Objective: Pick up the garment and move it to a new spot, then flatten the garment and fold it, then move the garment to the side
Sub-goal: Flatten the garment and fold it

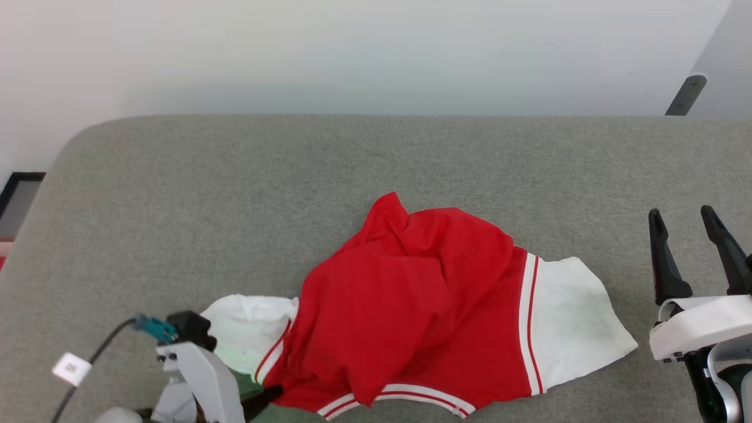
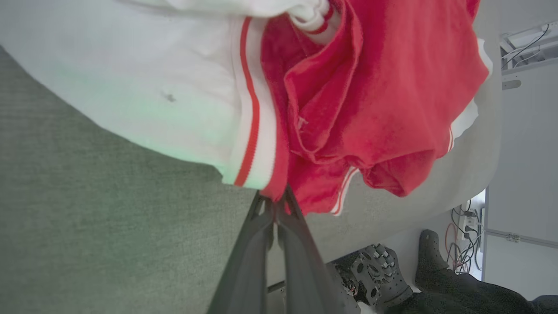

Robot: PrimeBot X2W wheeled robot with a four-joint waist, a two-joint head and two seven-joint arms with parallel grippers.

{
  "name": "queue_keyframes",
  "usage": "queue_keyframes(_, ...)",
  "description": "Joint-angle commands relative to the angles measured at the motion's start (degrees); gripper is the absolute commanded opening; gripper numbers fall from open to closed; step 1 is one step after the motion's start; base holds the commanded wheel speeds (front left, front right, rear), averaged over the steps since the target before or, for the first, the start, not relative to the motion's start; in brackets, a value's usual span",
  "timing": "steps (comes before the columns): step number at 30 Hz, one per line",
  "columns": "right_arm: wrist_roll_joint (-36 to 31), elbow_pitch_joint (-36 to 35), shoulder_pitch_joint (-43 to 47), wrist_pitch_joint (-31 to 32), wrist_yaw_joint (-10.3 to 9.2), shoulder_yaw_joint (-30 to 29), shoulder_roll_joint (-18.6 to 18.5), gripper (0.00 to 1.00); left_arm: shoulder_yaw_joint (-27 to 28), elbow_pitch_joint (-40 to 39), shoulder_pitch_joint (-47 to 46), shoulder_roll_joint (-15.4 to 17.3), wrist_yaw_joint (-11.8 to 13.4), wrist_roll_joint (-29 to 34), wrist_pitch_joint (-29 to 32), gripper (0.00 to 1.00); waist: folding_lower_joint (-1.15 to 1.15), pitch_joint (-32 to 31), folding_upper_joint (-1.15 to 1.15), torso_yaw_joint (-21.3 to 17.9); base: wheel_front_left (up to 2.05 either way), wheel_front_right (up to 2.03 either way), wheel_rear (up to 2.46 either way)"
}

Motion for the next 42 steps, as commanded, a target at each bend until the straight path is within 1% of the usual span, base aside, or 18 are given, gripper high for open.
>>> queue_keyframes(1,0.0,-0.3,0.4,0.2,-0.04,-0.1,0.1,1.0,-0.2,0.2,0.6,-0.2,-0.2,0.7,-0.5,0.0,0.0,0.1,0.0,-0.1,0.0,0.0,0.0)
queue_keyframes(5,0.4,0.1,0.2,0.0,-0.04,0.1,-0.2,1.0,-0.8,1.8,1.3,-1.1,-0.9,1.8,-2.5,0.0,0.0,0.4,0.0,-0.5,0.0,0.0,0.0)
queue_keyframes(6,0.4,0.1,0.2,0.0,-0.04,0.2,-0.1,1.0,-0.9,2.2,1.3,-1.2,-1.2,1.9,-2.9,0.18,0.0,0.4,0.0,-0.5,0.0,0.0,0.0)
queue_keyframes(7,0.4,0.0,0.3,0.1,-0.05,0.2,0.0,1.0,-0.7,2.6,1.3,-1.3,-1.2,2.1,-3.4,0.51,0.0,0.3,0.0,-0.6,0.0,0.0,0.0)
queue_keyframes(8,0.3,0.0,0.4,0.1,-0.05,0.2,0.1,1.0,-0.7,3.0,1.2,-1.3,-1.3,2.3,-3.7,0.96,0.0,0.3,0.0,-0.7,0.0,0.0,0.0)
queue_keyframes(9,0.5,0.1,0.4,0.1,-0.04,0.1,-0.1,1.0,-0.8,3.2,1.0,-1.3,-1.4,2.3,-3.8,1.0,0.0,0.2,0.0,-0.7,0.0,0.0,0.0)
queue_keyframes(15,0.3,-0.1,1.1,0.2,-0.05,-0.3,0.4,1.0,0.5,2.2,1.2,0.3,-1.2,1.2,-3.1,1.0,0.0,-0.3,0.0,-0.8,0.0,0.0,0.0)
queue_keyframes(19,0.3,-0.4,1.2,0.3,-0.04,-0.6,0.5,1.0,3.0,-0.7,1.1,2.5,0.2,-0.4,-2.1,1.0,0.0,-0.3,0.0,-0.7,0.0,0.0,0.0)
queue_keyframes(22,0.4,-0.6,0.9,0.3,-0.04,-0.7,0.5,1.0,5.3,-2.1,-0.8,5.0,1.2,0.4,-2.5,1.0,0.0,0.0,0.0,-0.6,0.0,0.0,0.0)
queue_keyframes(26,0.3,-1.0,0.3,0.1,-0.04,-1.1,0.4,1.0,7.5,-1.3,-3.6,6.8,1.7,0.6,-3.1,1.0,0.0,0.8,0.0,-0.9,0.0,0.0,0.0)
queue_keyframes(28,0.1,-1.2,0.2,0.1,-0.04,-1.4,0.5,1.0,7.8,-0.1,-5.3,7.8,1.5,1.5,-2.8,1.0,0.0,1.4,0.0,-1.2,0.0,0.0,0.0)
queue_keyframes(33,-0.1,-1.9,0.0,0.0,-0.05,-2.0,0.7,1.0,6.9,4.0,-9.1,8.8,0.7,2.3,-0.7,1.0,0.0,2.9,0.0,-2.2,0.0,0.0,0.0)
queue_keyframes(40,-0.1,-2.6,-0.3,-0.1,-0.04,-2.5,0.8,1.0,3.4,10.4,-12.2,9.5,-2.1,5.1,1.4,1.0,0.0,5.0,0.0,-3.9,0.0,0.0,0.0)
queue_keyframes(42,0.1,-2.6,-0.3,-0.2,-0.04,-2.6,0.6,1.0,3.0,12.4,-12.6,9.3,-2.6,5.0,1.8,1.0,0.0,5.5,0.0,-4.4,0.0,0.0,0.0)
